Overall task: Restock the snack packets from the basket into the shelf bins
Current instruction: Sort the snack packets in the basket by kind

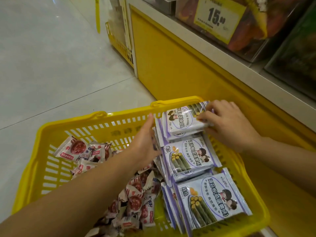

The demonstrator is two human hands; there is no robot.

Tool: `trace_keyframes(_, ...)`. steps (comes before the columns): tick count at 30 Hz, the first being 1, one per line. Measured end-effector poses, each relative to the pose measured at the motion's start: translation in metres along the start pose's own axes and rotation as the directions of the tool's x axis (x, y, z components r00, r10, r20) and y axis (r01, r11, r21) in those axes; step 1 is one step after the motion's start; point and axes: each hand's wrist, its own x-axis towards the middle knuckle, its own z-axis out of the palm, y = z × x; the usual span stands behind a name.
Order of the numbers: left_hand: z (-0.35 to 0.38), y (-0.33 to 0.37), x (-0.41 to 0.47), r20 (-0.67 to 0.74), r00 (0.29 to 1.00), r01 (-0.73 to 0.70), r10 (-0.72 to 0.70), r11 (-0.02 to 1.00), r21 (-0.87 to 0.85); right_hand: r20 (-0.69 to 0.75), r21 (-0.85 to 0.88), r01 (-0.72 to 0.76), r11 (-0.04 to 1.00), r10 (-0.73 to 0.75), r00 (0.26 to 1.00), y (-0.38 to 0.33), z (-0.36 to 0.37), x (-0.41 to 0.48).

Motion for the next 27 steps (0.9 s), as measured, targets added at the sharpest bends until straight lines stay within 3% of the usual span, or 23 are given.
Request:
trace_keyframes(2, 0.008, -0.009, 0.001, 0.011, 0.999, 0.047, -0.049, 0.992, 0.119, 0.101, -0.037, -0.009, 0.999, 0.013, 0.995, -0.005, -0.003, 0.003)
trace_keyframes(5, 0.021, -0.027, 0.009, -0.077, 0.997, 0.013, 0.007, 0.967, 0.255, 0.161, -0.018, -0.002, 1.0, 0.005, 0.987, -0.007, -0.007, 0.0)
trace_keyframes(10, 0.02, -0.039, 0.02, -0.257, 0.957, -0.088, 0.136, 0.978, 0.191, 0.22, 0.032, 0.074, 0.997, -0.079, 0.972, -0.02, -0.001, -0.004)
trace_keyframes(14, 0.023, -0.038, 0.022, -0.096, 0.993, -0.064, 0.07, 0.996, 0.061, 0.238, 0.061, 0.029, 0.998, -0.042, 0.97, -0.023, -0.001, 0.006)
trace_keyframes(16, 0.019, -0.034, 0.02, -0.018, 0.998, -0.05, 0.053, 0.99, 0.134, 0.277, 0.044, -0.022, 0.999, 0.009, 0.961, -0.018, 0.0, 0.006)
trace_keyframes(17, 0.013, -0.031, 0.018, 0.009, 0.998, -0.057, 0.056, 0.966, 0.251, 0.286, 0.029, -0.031, 0.999, 0.021, 0.958, -0.019, -0.002, 0.005)
trace_keyframes(19, -0.002, -0.023, 0.013, 0.029, 0.996, -0.09, 0.086, 0.886, 0.456, 0.281, 0.011, -0.003, 1.0, 0.0, 0.96, -0.027, -0.009, 0.005)
trace_keyframes(24, -0.046, -0.009, 0.001, 0.026, 0.994, -0.091, 0.11, 0.642, 0.761, 0.161, 0.087, 0.252, 0.964, -0.263, 0.951, -0.067, -0.011, 0.019)
trace_keyframes(25, -0.056, -0.009, -0.003, 0.043, 0.991, -0.106, 0.126, 0.552, 0.827, 0.153, 0.092, 0.288, 0.953, -0.3, 0.942, -0.076, -0.009, 0.023)
trace_keyframes(27, -0.074, -0.014, -0.012, 0.116, 0.982, -0.154, 0.15, 0.271, 0.95, 0.175, 0.082, 0.35, 0.933, -0.359, 0.917, -0.092, -0.003, 0.032)
